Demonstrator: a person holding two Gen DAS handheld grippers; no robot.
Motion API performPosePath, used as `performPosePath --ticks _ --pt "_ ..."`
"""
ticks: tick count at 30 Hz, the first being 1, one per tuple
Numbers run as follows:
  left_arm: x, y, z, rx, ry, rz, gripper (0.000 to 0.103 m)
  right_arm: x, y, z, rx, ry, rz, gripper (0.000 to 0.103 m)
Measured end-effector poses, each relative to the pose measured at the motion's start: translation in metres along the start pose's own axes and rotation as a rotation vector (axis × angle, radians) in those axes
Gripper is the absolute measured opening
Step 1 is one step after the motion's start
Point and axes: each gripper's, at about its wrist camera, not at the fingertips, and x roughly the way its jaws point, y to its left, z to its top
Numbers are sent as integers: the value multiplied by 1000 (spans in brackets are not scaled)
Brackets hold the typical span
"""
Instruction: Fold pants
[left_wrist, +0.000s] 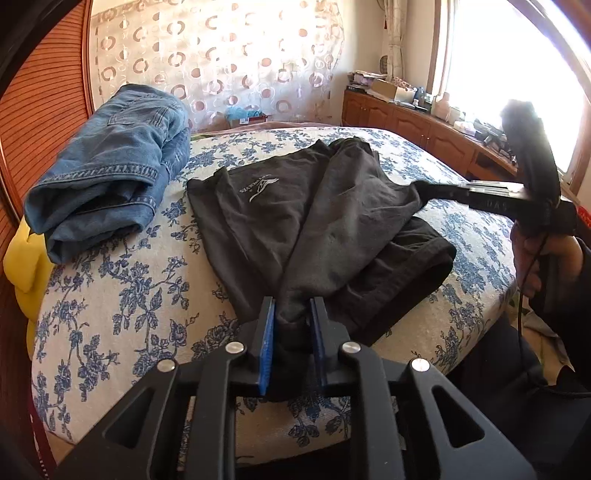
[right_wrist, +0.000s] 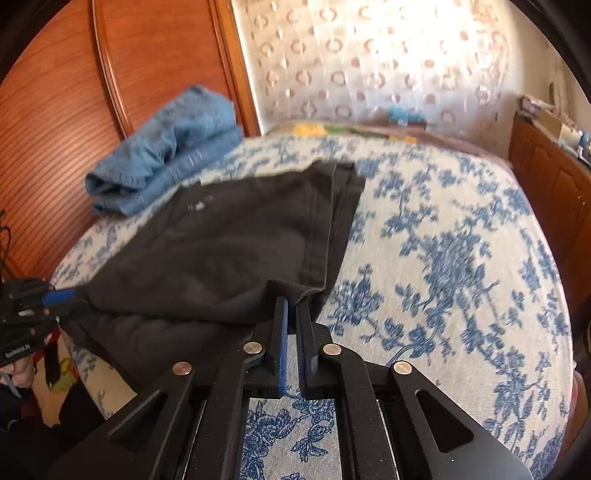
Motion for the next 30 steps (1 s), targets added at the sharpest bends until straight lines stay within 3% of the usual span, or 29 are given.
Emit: performPosePath --ticks 3,12,17,30 --pt "-2 -4 4 16 -3 -18 18 -12 -5 6 19 -57 -26 0" --pt "5 -8 2 23 31 -12 18 -12 -12 9 29 -63 -36 0" --pt "-2 -3 0 -1 6 -20 7 -13 -8 15 19 -81 -24 0" --pt "-15 10 -11 -96 -56 -42 5 12 47 99 -155 -148 46 0"
